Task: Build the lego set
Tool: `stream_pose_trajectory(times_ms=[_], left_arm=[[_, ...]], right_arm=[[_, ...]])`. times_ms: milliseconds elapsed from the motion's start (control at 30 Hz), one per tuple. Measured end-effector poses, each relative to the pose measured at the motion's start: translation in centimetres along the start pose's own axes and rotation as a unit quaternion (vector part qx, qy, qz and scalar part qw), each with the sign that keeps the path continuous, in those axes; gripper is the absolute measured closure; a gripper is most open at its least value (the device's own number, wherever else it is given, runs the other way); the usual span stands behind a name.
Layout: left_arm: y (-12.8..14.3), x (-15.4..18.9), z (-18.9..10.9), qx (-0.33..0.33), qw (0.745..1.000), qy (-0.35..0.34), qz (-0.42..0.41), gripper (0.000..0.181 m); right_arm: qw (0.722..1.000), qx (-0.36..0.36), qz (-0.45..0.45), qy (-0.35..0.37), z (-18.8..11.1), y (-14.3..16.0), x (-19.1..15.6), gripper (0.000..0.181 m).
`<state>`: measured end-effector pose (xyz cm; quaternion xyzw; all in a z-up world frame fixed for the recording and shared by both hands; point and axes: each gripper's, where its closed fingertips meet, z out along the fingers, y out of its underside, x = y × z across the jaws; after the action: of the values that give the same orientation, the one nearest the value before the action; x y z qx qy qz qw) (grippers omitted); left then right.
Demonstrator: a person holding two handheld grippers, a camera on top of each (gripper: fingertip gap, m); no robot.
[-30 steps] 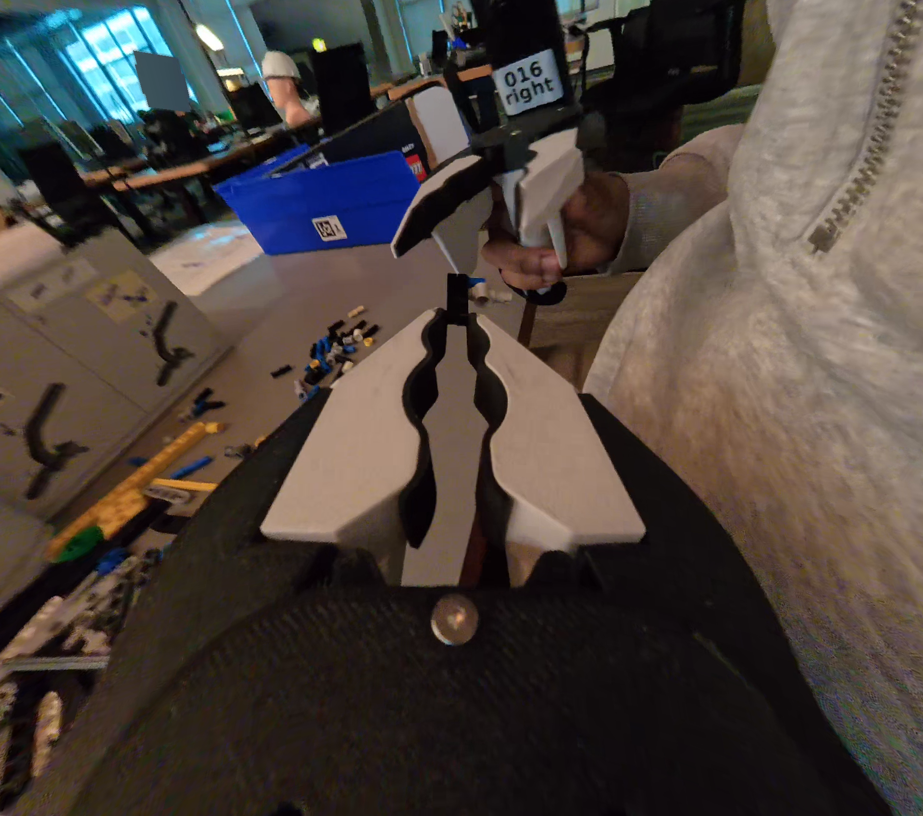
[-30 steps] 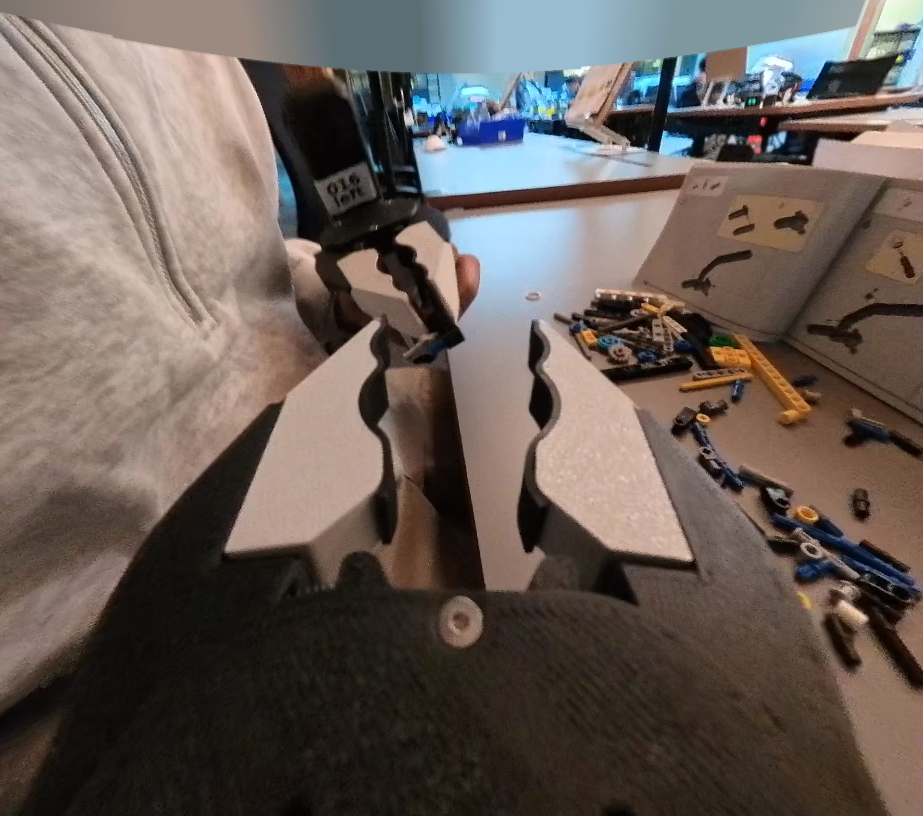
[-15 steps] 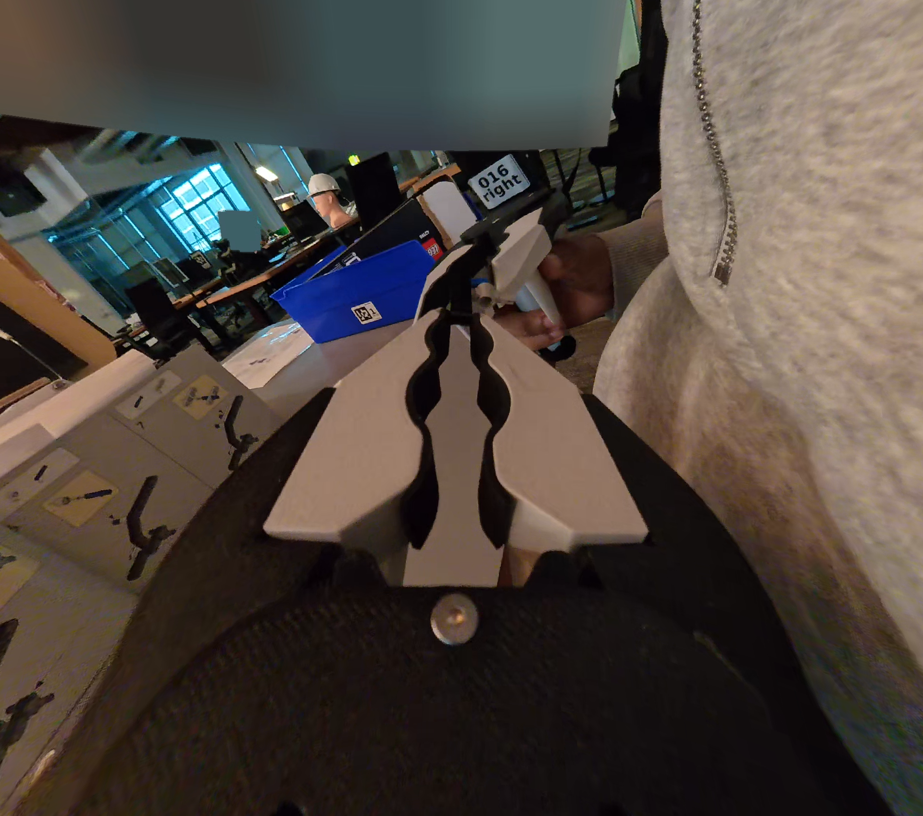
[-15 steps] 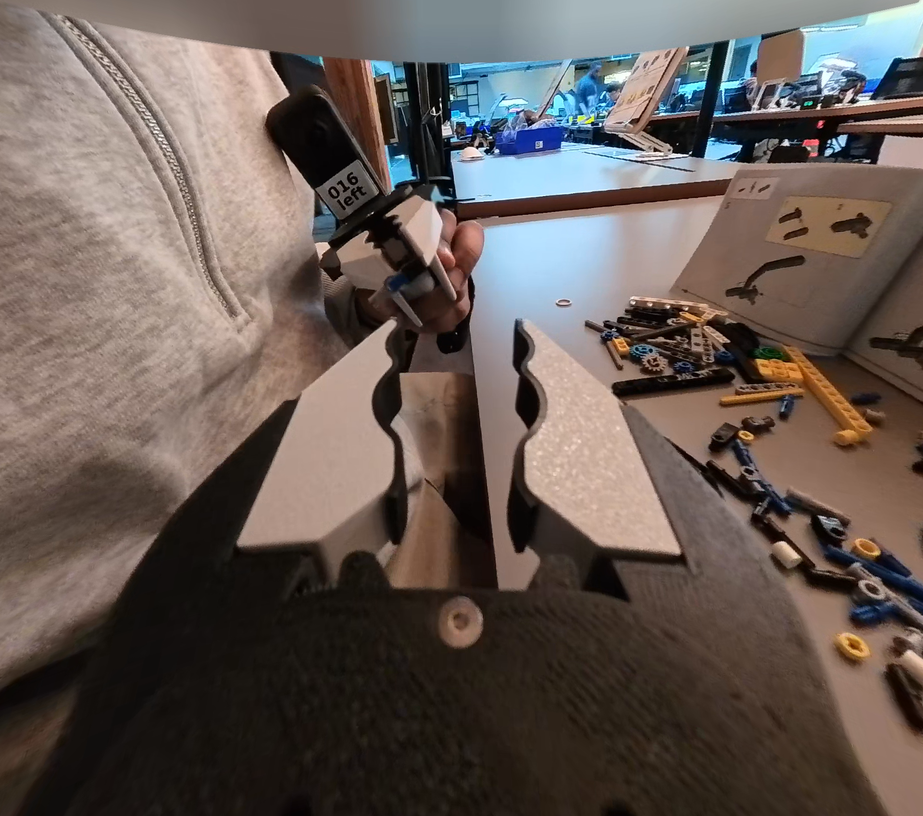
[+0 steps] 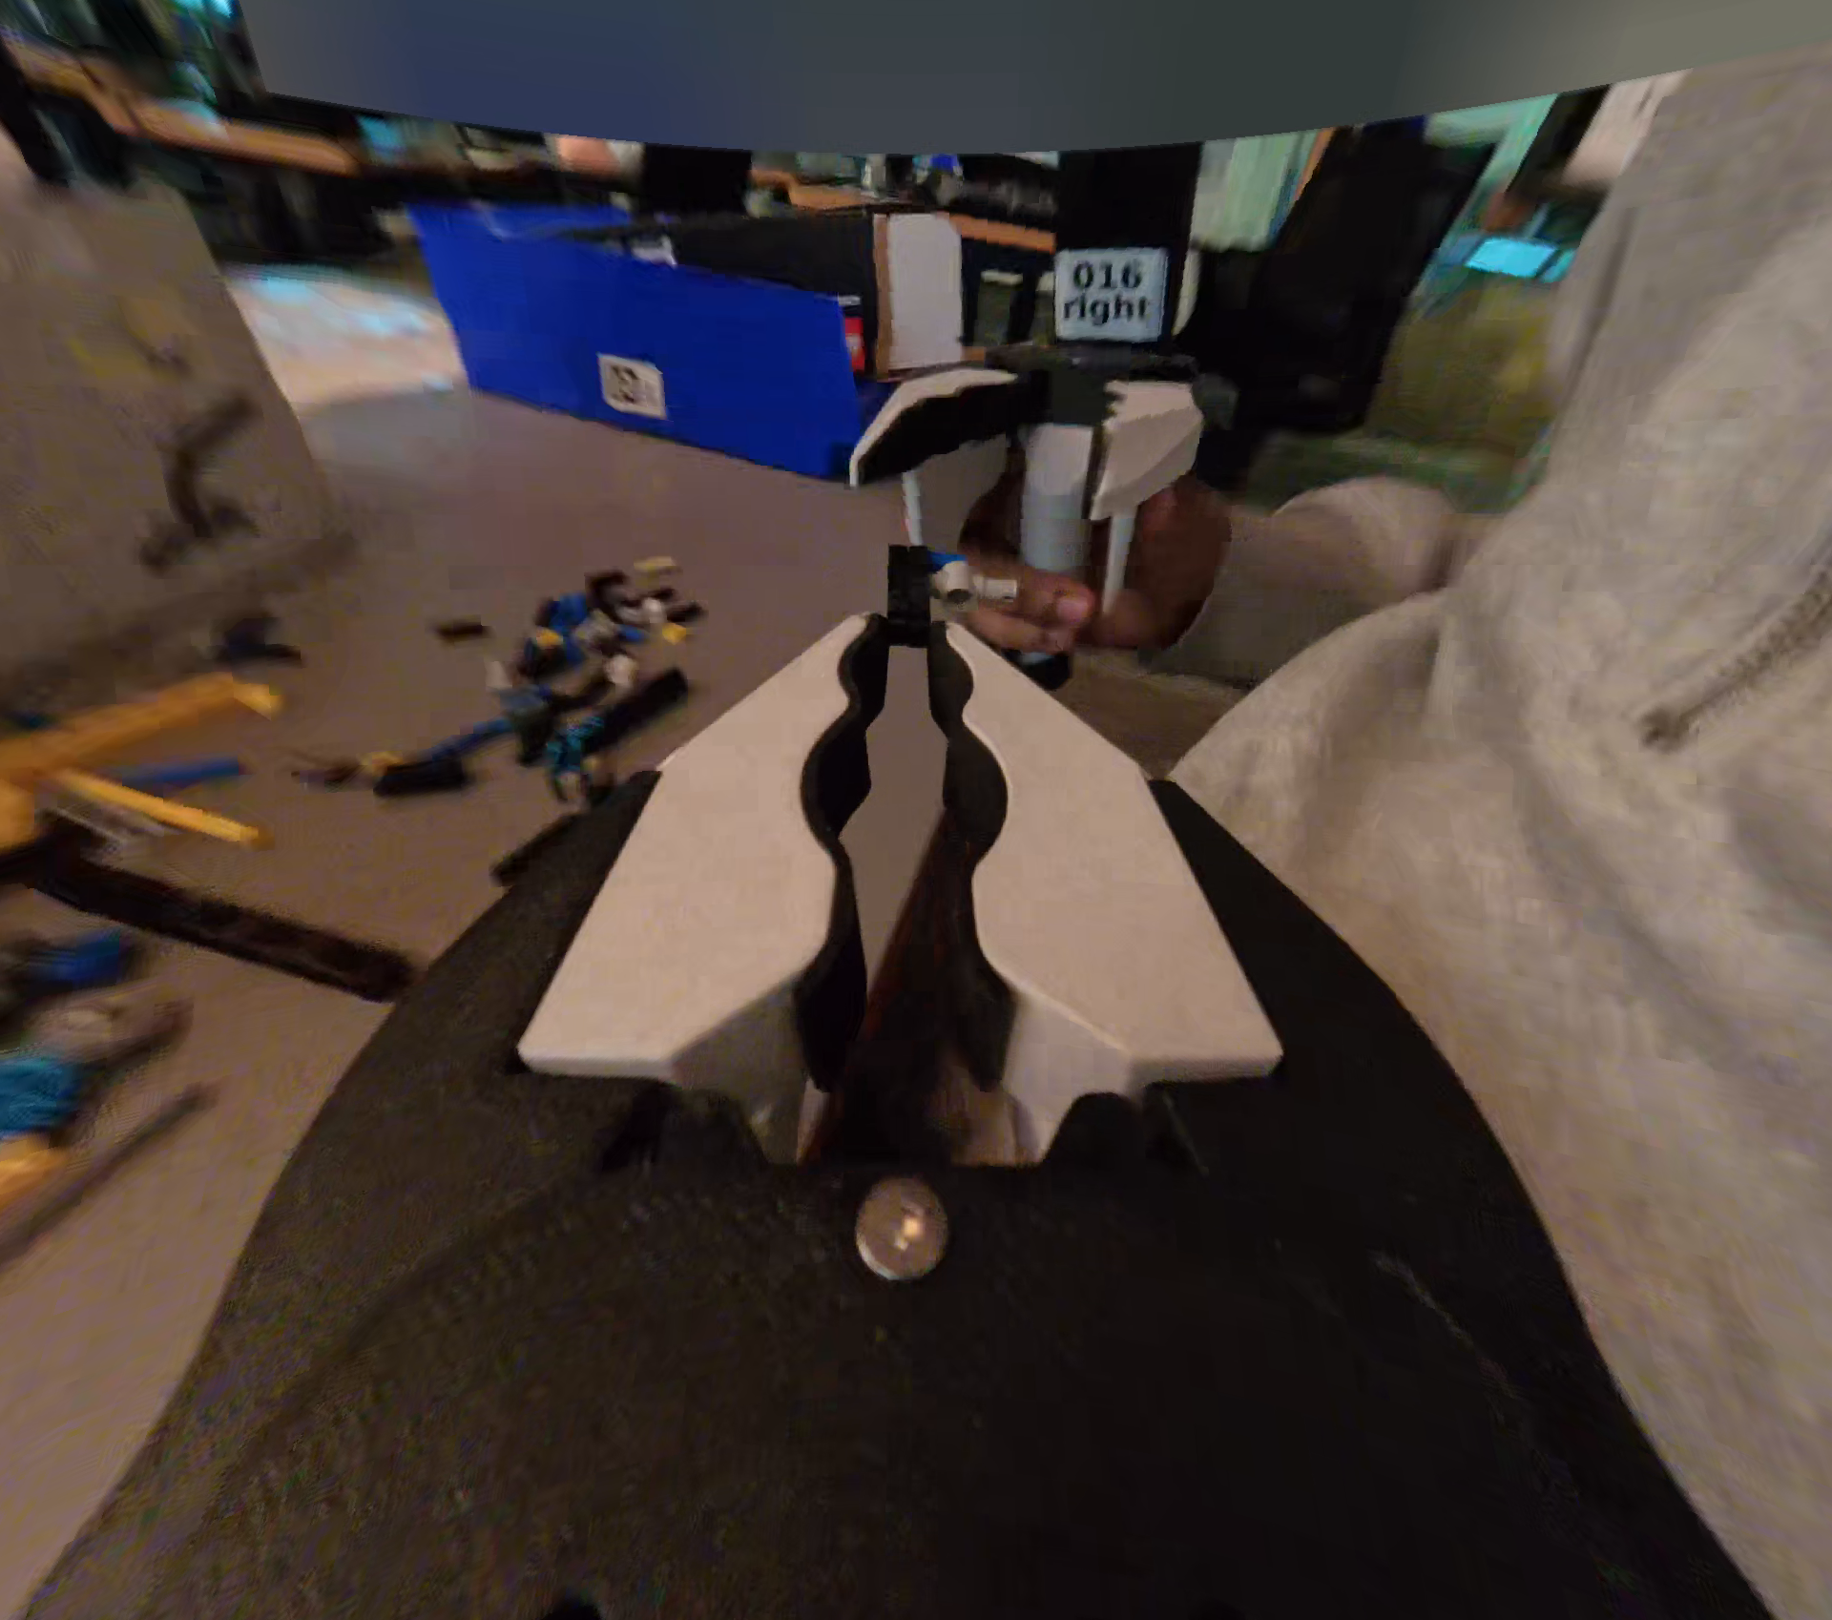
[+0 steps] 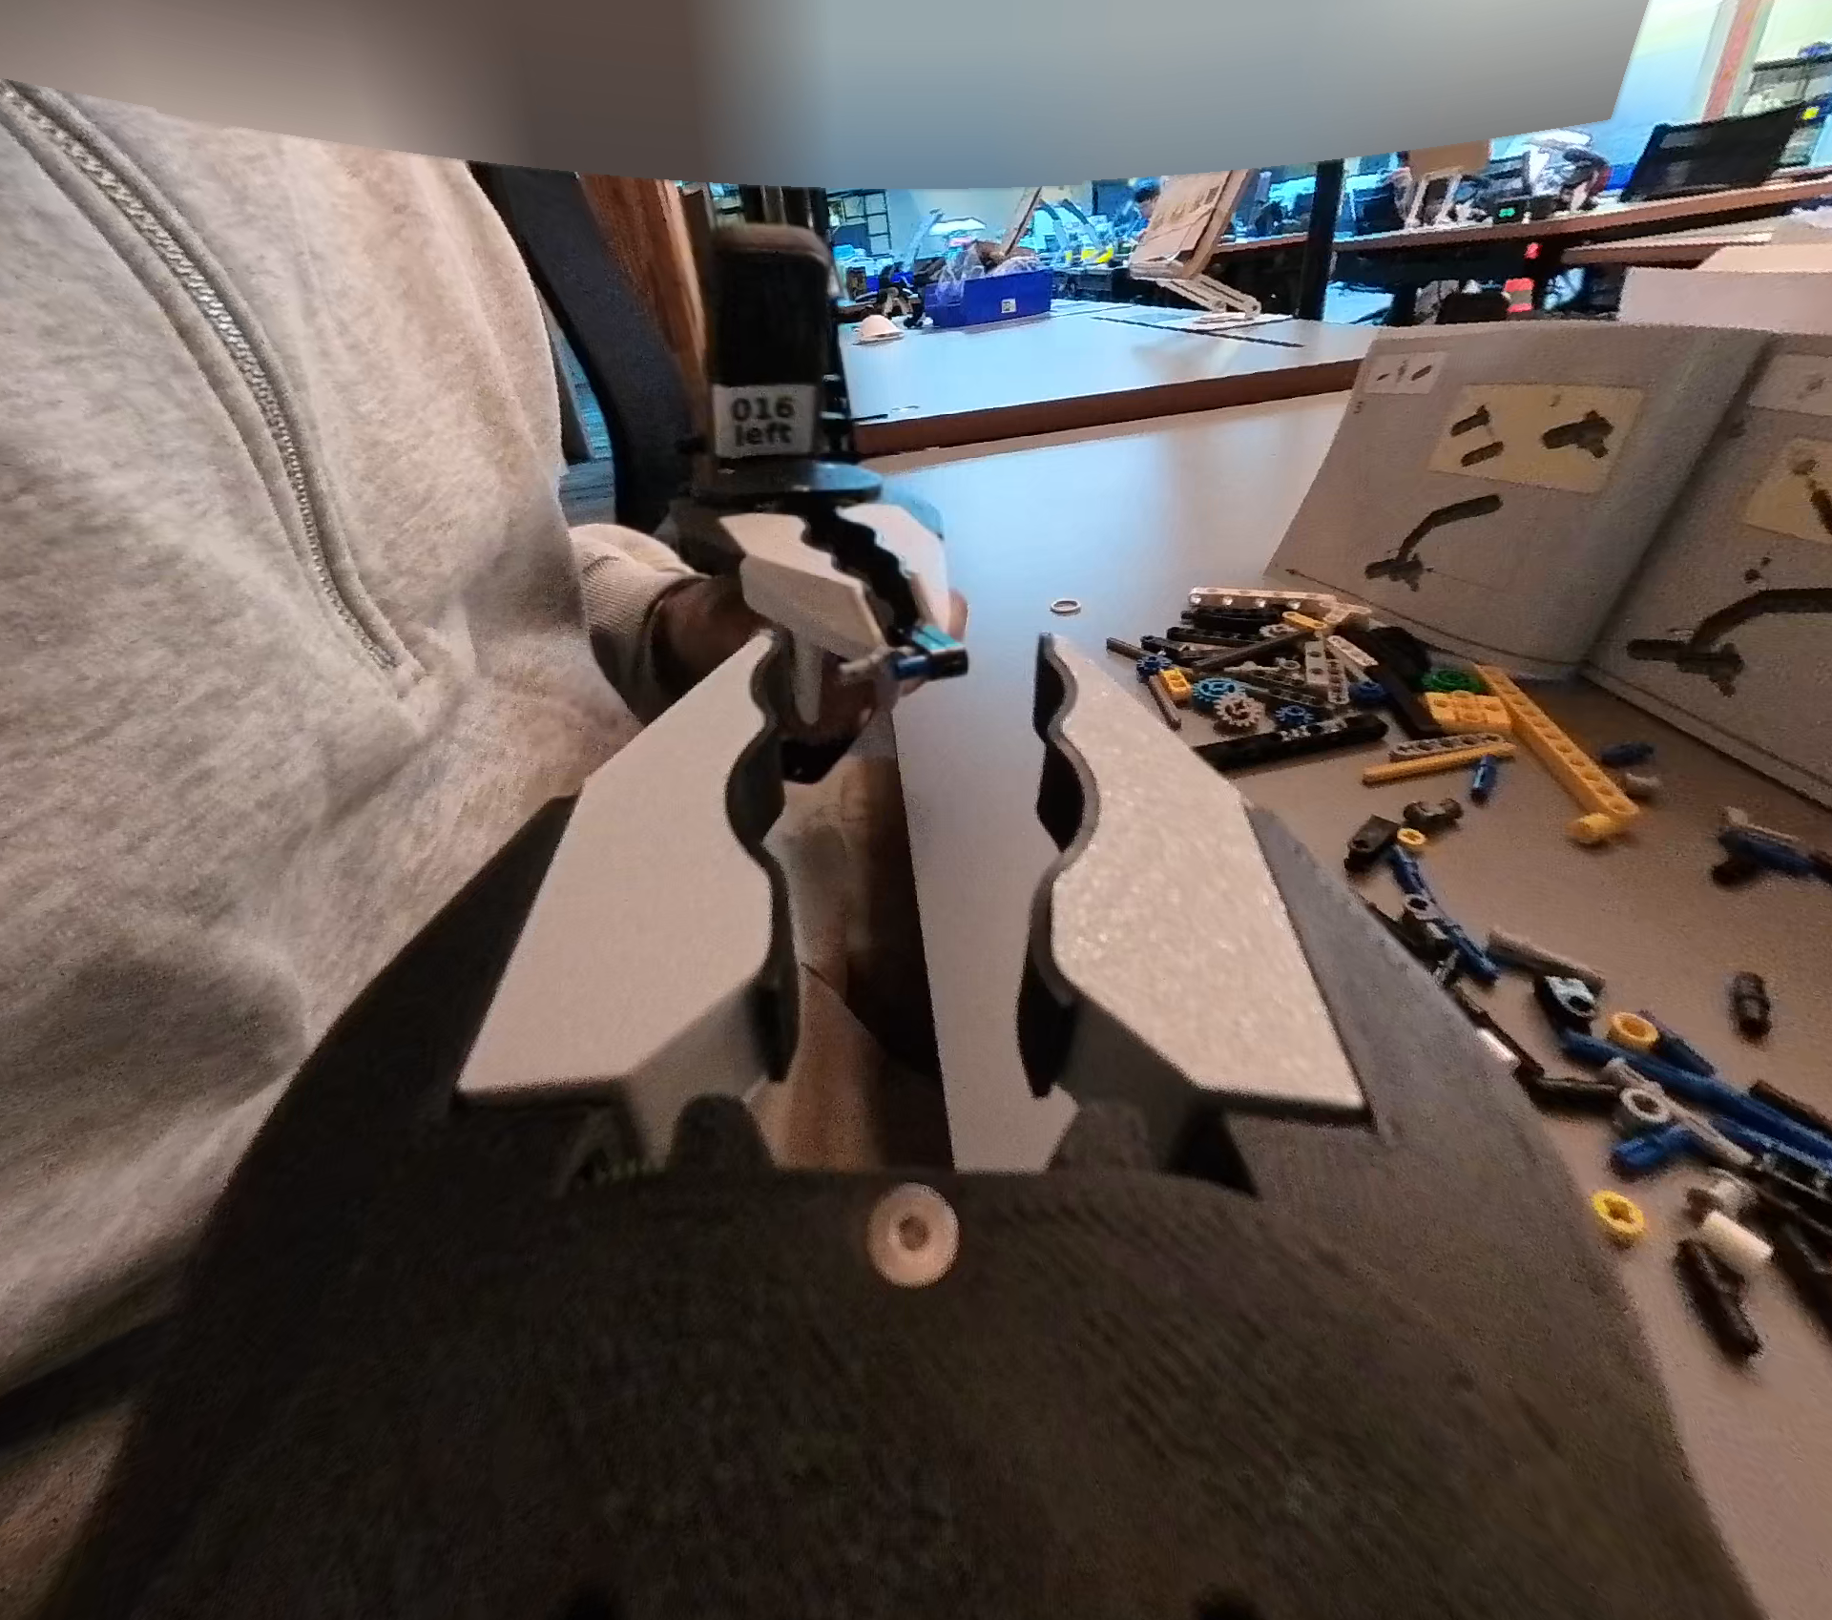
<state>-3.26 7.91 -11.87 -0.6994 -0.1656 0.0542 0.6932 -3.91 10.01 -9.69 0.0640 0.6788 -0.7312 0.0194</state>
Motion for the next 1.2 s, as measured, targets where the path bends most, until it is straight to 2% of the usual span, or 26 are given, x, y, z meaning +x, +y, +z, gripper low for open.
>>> stream_pose_trajectory(times_ms=[100, 200, 467, 733, 867, 933, 1000, 1200], left_arm=[[-0.8, -0.3, 0.1, 0.045, 0.981, 0.055, -0.178, 0.175], [-0.6, -0.8, 0.0, 0.057, 0.966, 0.073, -0.24, 0.175], [-0.3, -0.4, 0.6, 0.049, 0.974, 0.078, -0.209, 0.175], [-0.2, -0.7, 0.9, 0.053, 0.978, 0.066, -0.192, 0.175], [-0.2, -2.1, 0.8, 0.055, 0.986, 0.004, -0.155, 0.175], [0.3, -2.8, 0.8, 0.04, 0.99, -0.029, -0.129, 0.175], [0.6, -3.1, 0.8, 0.029, 0.993, -0.054, -0.101, 0.175], [1.0, -4.3, 0.7, -0.002, 0.988, -0.153, 0.024, 0.175]], right_arm=[[1.0, -0.004, 0.018, 0.004, -0.1, 0.2, 0.3, 0.137], [0.999, 0.001, 0.048, -0.006, -0.1, 0.1, 0.3, 0.146], [0.995, -0.005, 0.096, -0.022, 0.2, 0.6, 0.3, 0.158], [0.995, -0.008, 0.104, -0.008, 0.3, 0.9, 0.8, 0.138], [0.995, -0.039, 0.089, -0.019, 0.7, 1.8, 0.2, 0.168], [0.995, -0.054, 0.088, -0.009, 1.2, 2.3, 0.3, 0.167], [0.993, -0.059, 0.104, 0.006, 1.7, 2.7, 0.7, 0.159], [0.969, -0.018, 0.236, 0.073, 2.0, 3.4, 3.3, 0.163]])
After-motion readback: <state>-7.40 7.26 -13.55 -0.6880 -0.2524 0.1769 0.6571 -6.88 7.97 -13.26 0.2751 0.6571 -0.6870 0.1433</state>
